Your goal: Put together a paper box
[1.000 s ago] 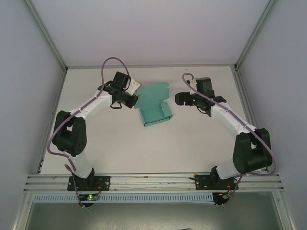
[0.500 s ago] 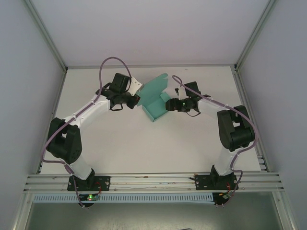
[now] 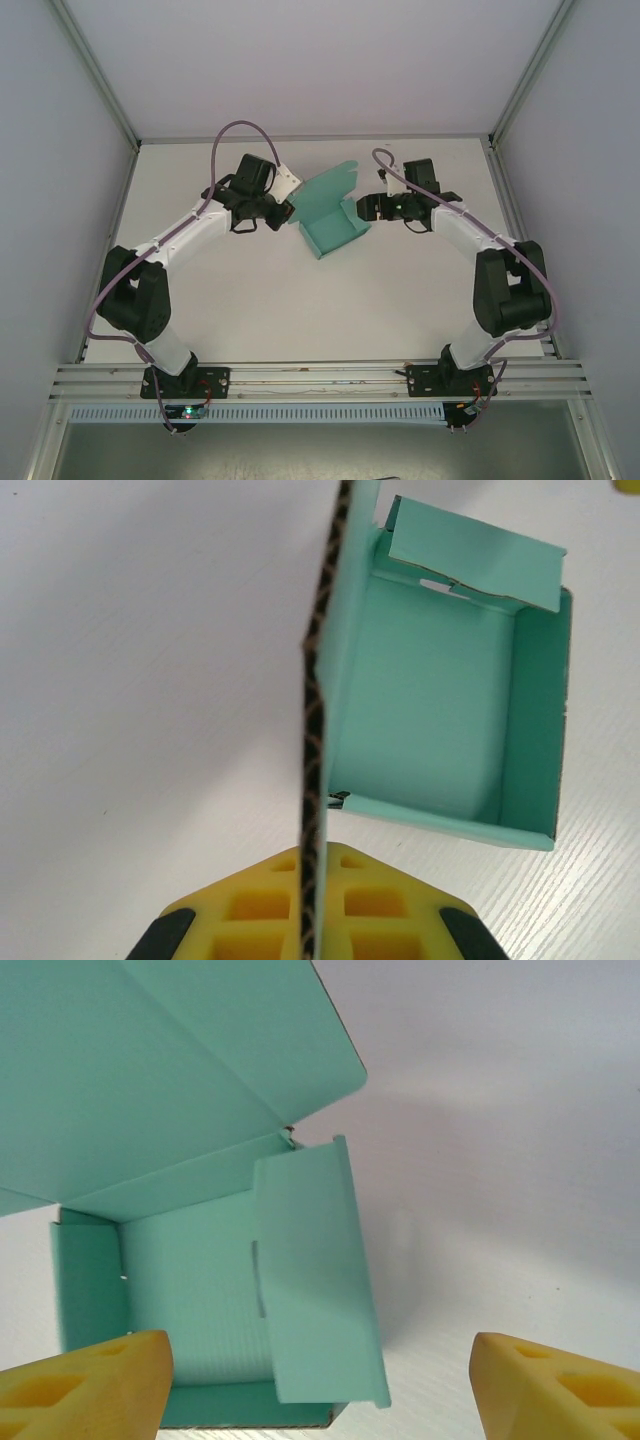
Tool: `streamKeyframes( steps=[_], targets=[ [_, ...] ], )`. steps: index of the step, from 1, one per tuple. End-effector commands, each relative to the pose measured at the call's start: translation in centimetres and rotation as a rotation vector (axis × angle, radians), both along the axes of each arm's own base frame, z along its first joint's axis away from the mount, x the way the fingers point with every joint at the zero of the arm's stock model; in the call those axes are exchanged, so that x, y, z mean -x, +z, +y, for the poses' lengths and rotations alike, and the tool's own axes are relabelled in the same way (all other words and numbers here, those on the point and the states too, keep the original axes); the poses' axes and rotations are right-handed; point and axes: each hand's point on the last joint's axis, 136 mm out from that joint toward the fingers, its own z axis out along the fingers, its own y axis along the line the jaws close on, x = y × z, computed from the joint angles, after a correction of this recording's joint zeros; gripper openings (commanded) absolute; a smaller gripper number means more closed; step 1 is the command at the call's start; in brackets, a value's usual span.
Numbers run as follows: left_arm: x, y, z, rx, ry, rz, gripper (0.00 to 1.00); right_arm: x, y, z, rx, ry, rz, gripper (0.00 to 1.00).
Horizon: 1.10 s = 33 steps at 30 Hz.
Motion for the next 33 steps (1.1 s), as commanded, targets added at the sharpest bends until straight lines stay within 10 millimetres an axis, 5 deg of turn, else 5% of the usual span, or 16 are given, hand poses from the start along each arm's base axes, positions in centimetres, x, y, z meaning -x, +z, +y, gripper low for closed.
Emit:
streamKeyframes(
  steps=[1, 8, 14, 26, 33],
  targets=[
    [1.2, 0.7, -0.9, 0.001, -0.061, -0.007, 0.00, -0.2, -2.6, 0.4, -0.001, 0.047, 0.046, 0.77],
    [1.9, 0.7, -1.5, -0.005, -0.104, -0.001, 0.00, -2.5, -4.5, 1.7, -0.038, 0.076, 0.067, 0.69],
    [1.4, 0.6, -1.6, -0.010, -0.095, -0.008, 0.00, -1.7, -6.3, 2.7, -0.056, 0.098, 0.117, 0.54],
    [1.1, 0.7, -2.1, 0.002, -0.104, -0.005, 0.00, -1.0, -9.5, 3.2, 0.046, 0.072, 0.169, 0.44],
    [1.2, 1.0, -2.2, 0.002, -0.106, -0.013, 0.00, -2.2, -10.5, 1.1, 0.187, -0.059, 0.165, 0.12]
  ],
)
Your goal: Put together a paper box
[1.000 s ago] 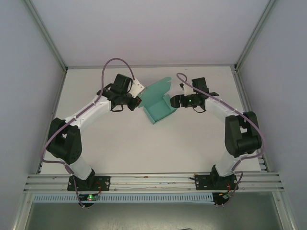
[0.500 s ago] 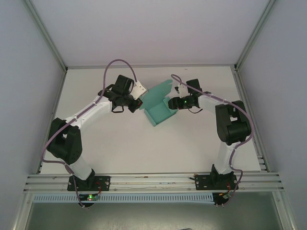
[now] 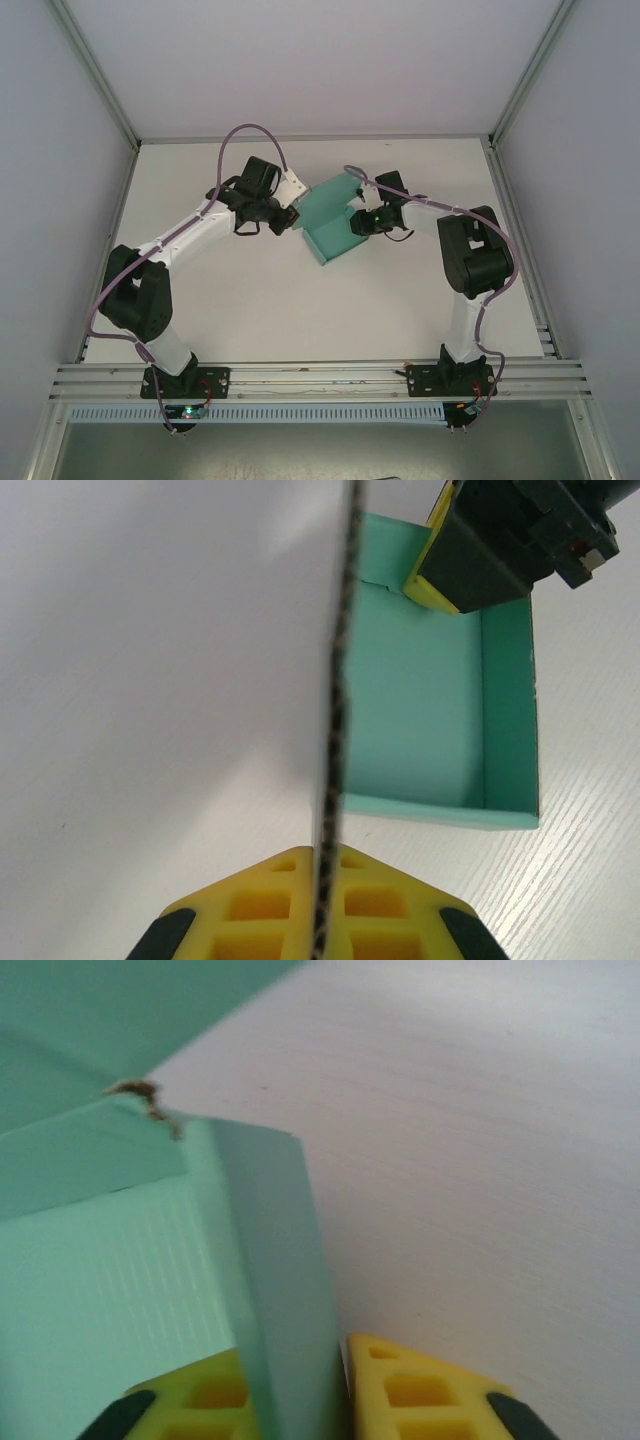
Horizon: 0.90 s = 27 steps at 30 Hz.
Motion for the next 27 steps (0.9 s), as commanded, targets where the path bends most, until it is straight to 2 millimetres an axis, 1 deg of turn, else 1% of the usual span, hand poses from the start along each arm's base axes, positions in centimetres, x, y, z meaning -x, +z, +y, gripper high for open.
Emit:
streamKeyframes(
  steps=[1, 2, 3, 5, 7, 8, 10, 12, 14, 16, 18, 21, 23, 24, 25, 27],
  targets=[
    [-0.1, 1.5, -0.9, 0.016, -0.029, -0.030, 0.00, -1.1, -1.0, -1.8, 0.118, -0.104, -0.001, 0.07],
    [-0.1, 1.6, -0.8, 0.013, -0.024, -0.033, 0.00, -1.1, -1.0, -2.2, 0.141, -0.123, -0.008, 0.01],
    [-0.1, 1.6, -0.8, 0.013, -0.022, -0.035, 0.00, -1.2, -1.1, -2.5, 0.166, -0.133, -0.012, 0.00],
    [-0.2, 2.0, -0.8, 0.021, -0.019, -0.045, 0.00, -1.2, -1.3, -2.9, 0.234, -0.148, -0.025, 0.00],
    [-0.3, 2.4, -0.8, 0.029, -0.004, -0.060, 0.00, -1.1, -1.4, -3.7, 0.341, -0.170, -0.033, 0.00],
    [-0.5, 2.8, -0.7, 0.035, 0.012, -0.071, 0.00, -1.1, -1.2, -4.2, 0.398, -0.198, -0.040, 0.00],
    [-1.0, 3.5, -0.4, 0.036, 0.049, -0.095, 0.00, -1.0, -1.1, -4.8, 0.457, -0.233, -0.046, 0.00],
    [-1.9, 4.6, 0.4, 0.033, 0.126, -0.130, 0.00, -0.7, -0.6, -5.9, 0.556, -0.273, -0.041, 0.00],
    [-2.4, 5.7, 1.0, 0.028, 0.165, -0.163, 0.00, -0.5, 0.4, -5.9, 0.655, -0.248, -0.079, 0.00],
    [-2.6, 6.4, 1.3, 0.027, 0.186, -0.187, 0.00, -0.4, 1.5, -5.4, 0.705, -0.200, -0.124, 0.00],
    [-2.7, 7.3, 1.9, 0.020, 0.211, -0.212, 0.00, -0.4, 2.3, -5.7, 0.745, -0.170, -0.144, 0.00],
    [-2.7, 8.4, 2.4, 0.030, 0.237, -0.258, 0.00, -0.3, 2.2, -5.4, 0.792, -0.010, -0.183, 0.00],
    [-2.3, 8.8, 2.4, 0.043, 0.232, -0.261, 0.00, -0.3, 2.2, -6.7, 0.858, -0.007, -0.167, 0.00],
    [-2.1, 9.0, 2.3, 0.054, 0.224, -0.256, 0.00, -0.3, 2.1, -6.9, 0.882, 0.014, -0.162, 0.00],
    [-1.9, 9.1, 2.2, 0.065, 0.222, -0.253, 0.00, -0.5, 2.3, -7.6, 0.937, 0.001, -0.174, 0.00],
    [-1.7, 9.4, 2.2, 0.079, 0.223, -0.257, 0.00, -0.3, 2.4, -7.9, 0.961, 0.006, -0.162, 0.00]
  ],
)
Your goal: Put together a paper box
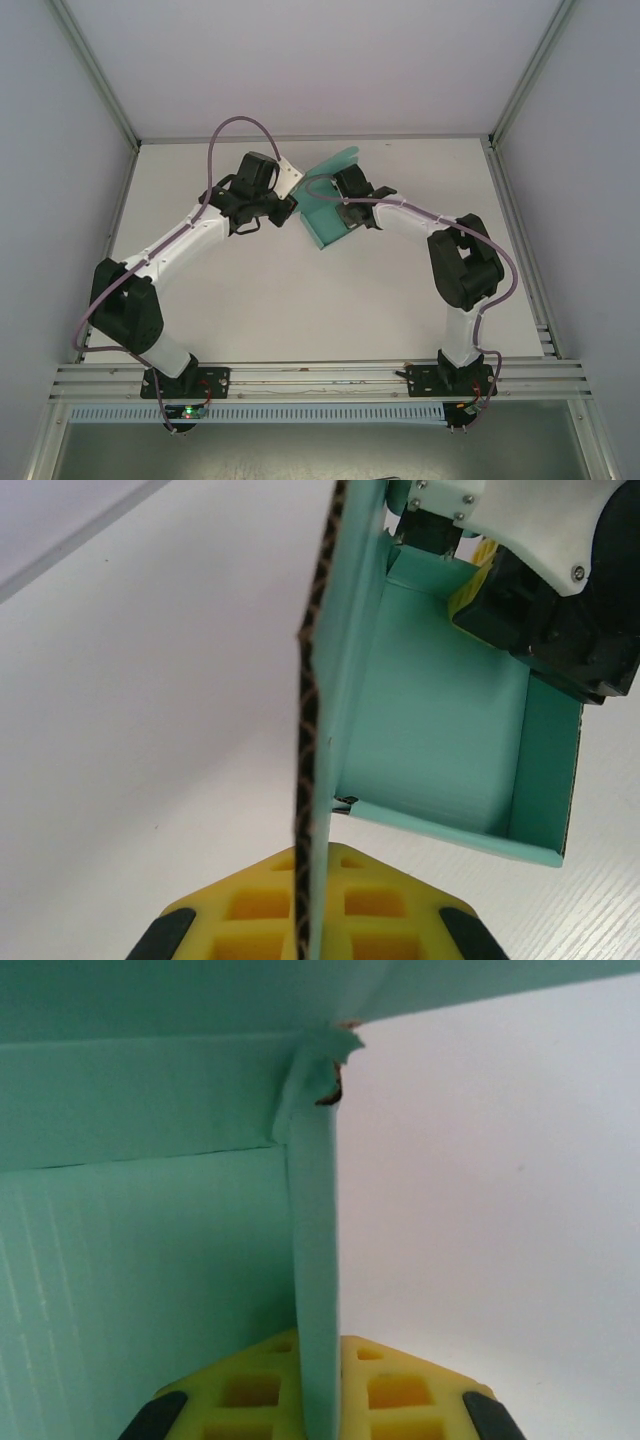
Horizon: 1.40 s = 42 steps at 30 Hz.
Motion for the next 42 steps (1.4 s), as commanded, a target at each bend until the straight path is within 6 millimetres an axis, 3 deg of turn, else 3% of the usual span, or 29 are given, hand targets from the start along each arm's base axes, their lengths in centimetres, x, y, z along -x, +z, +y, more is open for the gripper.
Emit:
streamKeyframes(
  steps=[1, 8, 11, 16, 24, 26, 30, 32, 36, 39, 42],
  targets=[
    [-0.1, 5.3, 1.0, 0.070, 0.052, -0.138, 0.00, 2.0, -2.9, -7.4, 0.344, -0.089, 0.106, 0.00],
    [0.4, 6.0, 1.0, 0.088, 0.039, -0.152, 0.00, 1.9, -3.0, -6.4, 0.379, 0.081, 0.070, 0.00],
    [0.5, 5.9, 1.0, 0.090, 0.042, -0.145, 0.00, 1.4, -2.6, -7.0, 0.412, 0.049, 0.060, 0.00],
    [0.8, 6.0, 0.7, 0.116, 0.033, -0.134, 0.00, 0.4, -1.3, -8.7, 0.100, -0.396, 0.118, 0.00],
    [0.9, 6.1, 0.7, 0.109, 0.032, -0.132, 0.00, 0.2, -2.1, -5.2, -0.201, -0.448, 0.110, 0.00],
    [0.9, 6.1, 0.8, 0.106, 0.033, -0.137, 0.00, 0.2, -1.9, -4.5, -0.158, -0.350, 0.111, 0.00],
    [0.4, 6.3, 1.7, 0.104, 0.098, -0.149, 0.00, 0.7, -1.4, -2.4, 0.220, 0.008, -0.029, 0.00],
    [0.3, 5.9, 2.0, 0.104, 0.120, -0.153, 0.00, 0.9, -1.5, -2.2, 0.335, 0.084, -0.030, 0.00],
    [0.6, 5.8, 2.1, 0.108, 0.124, -0.153, 0.00, 1.3, -2.4, -2.0, 0.288, 0.112, 0.015, 0.00],
    [0.9, 6.2, 2.2, 0.106, 0.113, -0.160, 0.00, 1.0, -2.0, -2.4, 0.239, 0.037, 0.013, 0.00],
    [1.4, 6.2, 1.8, 0.109, 0.073, -0.159, 0.00, 0.9, -1.6, -2.2, 0.147, -0.017, 0.029, 0.08]
  ],
)
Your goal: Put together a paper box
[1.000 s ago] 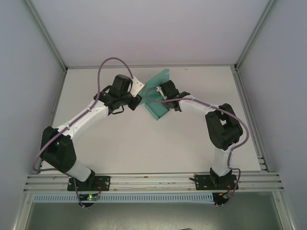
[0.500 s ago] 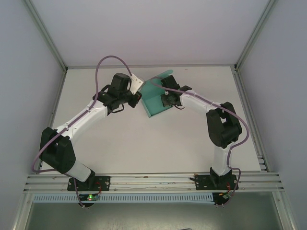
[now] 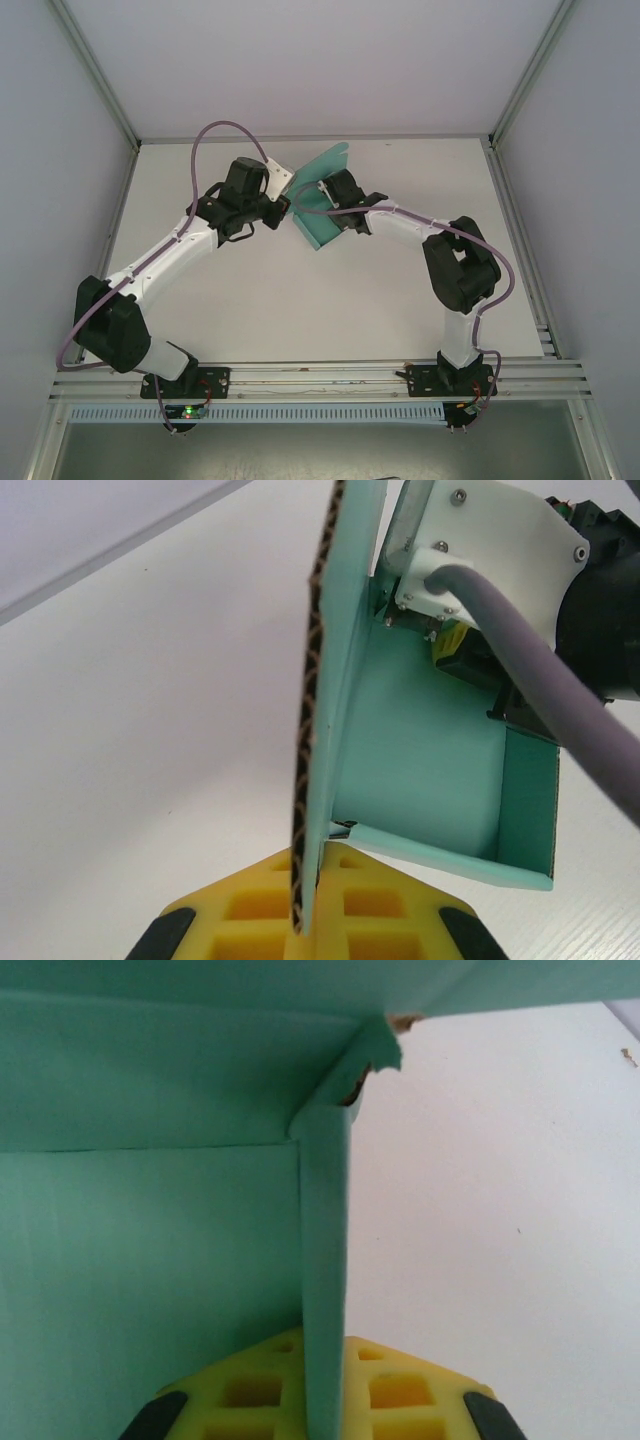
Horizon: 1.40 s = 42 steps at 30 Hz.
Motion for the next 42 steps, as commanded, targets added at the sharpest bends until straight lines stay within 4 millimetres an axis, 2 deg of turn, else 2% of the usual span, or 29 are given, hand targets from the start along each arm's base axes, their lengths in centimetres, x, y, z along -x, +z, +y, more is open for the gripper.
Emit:
streamKeyframes(
  steps=[1, 2, 3, 7, 9, 11, 15, 16, 19, 23, 26, 30, 34, 38, 42],
  targets=[
    [0.2, 4.5, 0.4, 0.041, -0.009, -0.127, 0.00, 0.8, -2.1, -4.5, 0.063, -0.133, 0.102, 0.17],
    [0.4, 4.4, 0.3, 0.041, -0.025, -0.130, 0.00, 0.9, -2.0, -4.1, 0.030, -0.123, 0.108, 0.31],
    [0.6, 4.3, 0.1, 0.041, -0.045, -0.131, 0.00, 1.0, -1.7, -3.8, 0.000, -0.121, 0.104, 0.35],
    [1.5, 3.5, -0.5, 0.027, -0.124, -0.128, 0.00, 1.0, 1.0, -2.8, -0.170, -0.112, 0.065, 0.39],
    [1.9, 3.2, -0.7, 0.017, -0.152, -0.120, 0.00, 1.2, 2.9, -2.6, -0.251, -0.090, 0.040, 0.48],
    [2.2, 2.6, -0.7, 0.006, -0.171, -0.111, 0.00, 1.7, 4.9, -2.5, -0.326, -0.059, 0.014, 0.62],
    [2.4, 1.7, -0.7, -0.014, -0.185, -0.091, 0.00, 4.4, 7.4, -2.2, -0.454, 0.042, 0.020, 0.77],
    [2.4, 1.4, -0.6, -0.022, -0.187, -0.085, 0.00, 5.6, 7.8, -1.6, -0.489, 0.105, 0.033, 0.90],
    [2.6, 0.7, -0.7, -0.038, -0.211, -0.070, 0.00, 8.3, 9.0, -0.6, -0.547, 0.245, 0.016, 0.98],
    [4.0, -0.5, -1.3, -0.067, -0.332, -0.072, 0.00, 9.0, 10.6, -2.6, -0.491, 0.269, -0.088, 0.98],
    [5.3, -1.4, -1.6, -0.099, -0.432, -0.048, 0.00, 8.3, 11.5, -4.5, -0.438, 0.280, -0.159, 0.98],
    [7.2, -2.0, -2.1, -0.096, -0.543, 0.011, 0.00, 8.0, 11.6, -5.3, -0.419, 0.388, -0.122, 0.98],
    [8.1, -2.7, -2.3, -0.103, -0.611, 0.020, 0.00, 9.0, 10.5, -4.6, -0.384, 0.590, -0.006, 0.97],
    [7.9, -2.8, -2.2, -0.116, -0.614, 0.010, 0.00, 10.1, 9.3, -3.4, -0.378, 0.751, 0.104, 0.92],
    [7.4, -3.2, -2.2, -0.121, -0.605, 0.012, 0.00, 10.4, 8.2, -2.6, -0.411, 0.804, 0.207, 0.79]
  ],
)
